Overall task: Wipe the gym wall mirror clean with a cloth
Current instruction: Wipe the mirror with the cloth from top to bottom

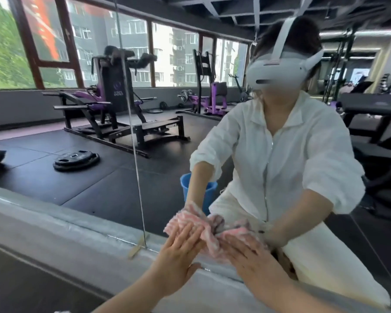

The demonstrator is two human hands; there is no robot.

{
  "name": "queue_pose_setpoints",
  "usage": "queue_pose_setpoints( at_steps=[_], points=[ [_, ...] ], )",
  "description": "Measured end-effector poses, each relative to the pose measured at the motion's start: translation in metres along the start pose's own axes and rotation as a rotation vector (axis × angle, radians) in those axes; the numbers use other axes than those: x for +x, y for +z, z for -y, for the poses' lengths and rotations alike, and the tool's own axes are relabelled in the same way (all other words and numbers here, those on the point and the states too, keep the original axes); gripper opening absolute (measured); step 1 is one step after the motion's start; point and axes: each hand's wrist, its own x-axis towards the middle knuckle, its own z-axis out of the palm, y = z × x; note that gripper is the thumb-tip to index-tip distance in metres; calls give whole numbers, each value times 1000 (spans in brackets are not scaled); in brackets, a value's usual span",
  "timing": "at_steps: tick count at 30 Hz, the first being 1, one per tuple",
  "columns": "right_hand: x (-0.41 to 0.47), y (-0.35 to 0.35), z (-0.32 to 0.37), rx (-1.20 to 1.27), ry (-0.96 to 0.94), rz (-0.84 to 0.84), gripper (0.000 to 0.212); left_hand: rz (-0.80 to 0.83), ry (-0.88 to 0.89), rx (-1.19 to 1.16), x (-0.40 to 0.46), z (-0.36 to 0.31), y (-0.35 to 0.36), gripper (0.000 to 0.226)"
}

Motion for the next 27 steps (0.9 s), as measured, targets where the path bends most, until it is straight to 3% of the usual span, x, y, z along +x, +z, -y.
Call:
queue_pose_setpoints(
  at_steps=[3, 5, 7, 10, 14, 17, 22, 27],
  points=[
    [-33, 12, 32, 146, 55, 5, 53, 176, 135, 10, -32, -7, 21, 54],
    [-46, 17, 51, 289, 101, 92, 56, 305, 135, -25, -45, -17, 30, 55],
    [-53, 15, 58, 266, 50, 138, 64, 332, 103, -40, -49, -24, 35, 62],
    [-44, -1, 42, 225, 54, 120, 86, 133, 87, 13, -40, -25, 33, 59],
    [-14, -37, -34, 179, 228, -33, 57, -140, -100, -89, 25, -27, -10, 64],
    [26, -75, -121, 61, 382, -136, 51, -313, -283, -153, 114, -1, -80, 60],
    [106, -150, -273, -123, 688, -157, 62, -482, -368, -6, 259, 61, -221, 64],
    [143, -211, -351, -24, 830, -31, 62, -569, -399, -95, 326, 90, -315, 67]
  ],
)
